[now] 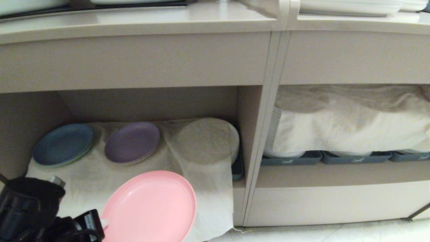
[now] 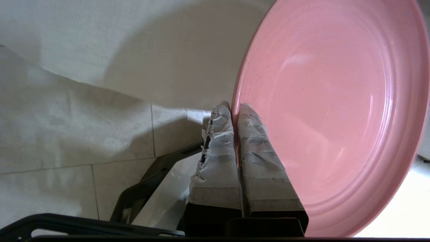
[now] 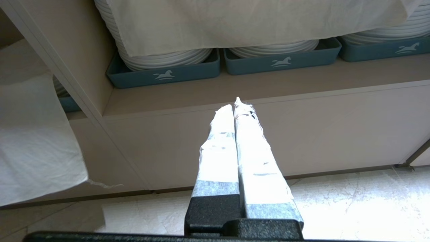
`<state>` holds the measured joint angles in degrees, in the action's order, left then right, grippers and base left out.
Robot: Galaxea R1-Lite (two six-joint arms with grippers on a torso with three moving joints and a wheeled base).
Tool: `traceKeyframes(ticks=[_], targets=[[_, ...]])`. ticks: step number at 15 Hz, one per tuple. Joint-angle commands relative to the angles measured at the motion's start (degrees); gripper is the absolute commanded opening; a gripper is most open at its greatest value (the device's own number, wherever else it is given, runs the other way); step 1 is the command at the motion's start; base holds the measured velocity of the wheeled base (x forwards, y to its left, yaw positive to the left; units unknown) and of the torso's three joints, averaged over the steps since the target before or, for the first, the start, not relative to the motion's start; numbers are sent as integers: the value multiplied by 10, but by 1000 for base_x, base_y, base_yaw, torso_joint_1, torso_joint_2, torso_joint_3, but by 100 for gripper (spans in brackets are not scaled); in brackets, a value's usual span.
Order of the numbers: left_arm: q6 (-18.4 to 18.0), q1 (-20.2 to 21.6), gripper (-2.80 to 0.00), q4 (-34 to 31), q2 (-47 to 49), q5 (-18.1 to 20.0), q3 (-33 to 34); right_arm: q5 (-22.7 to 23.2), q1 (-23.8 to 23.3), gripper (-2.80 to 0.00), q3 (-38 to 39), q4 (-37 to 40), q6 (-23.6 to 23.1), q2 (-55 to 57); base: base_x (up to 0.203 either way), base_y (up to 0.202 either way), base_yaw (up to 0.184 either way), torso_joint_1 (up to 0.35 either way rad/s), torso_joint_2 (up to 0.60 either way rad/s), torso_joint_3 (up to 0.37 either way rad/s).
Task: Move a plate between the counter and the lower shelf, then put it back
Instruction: Put the plate
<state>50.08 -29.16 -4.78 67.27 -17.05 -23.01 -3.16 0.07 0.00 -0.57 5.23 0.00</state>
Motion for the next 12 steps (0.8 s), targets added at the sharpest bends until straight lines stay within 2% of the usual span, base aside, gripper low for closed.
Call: traceKeyframes(ticks=[1, 4, 9, 12], targets=[[17, 0, -280, 0, -6, -1, 8, 0, 0, -280, 0, 0, 0, 0, 0, 0, 0, 0, 0, 0], [28, 7, -280, 0, -17, -2, 21, 0, 0, -280, 0, 0, 0, 0, 0, 0, 0, 0, 0, 0], [25, 56, -280, -1, -17, 2, 27, 0, 0, -280, 0, 0, 0, 0, 0, 0, 0, 0, 0, 0], [23, 82, -280, -1, -16, 20, 27, 0, 0, -280, 0, 0, 0, 0, 0, 0, 0, 0, 0, 0]])
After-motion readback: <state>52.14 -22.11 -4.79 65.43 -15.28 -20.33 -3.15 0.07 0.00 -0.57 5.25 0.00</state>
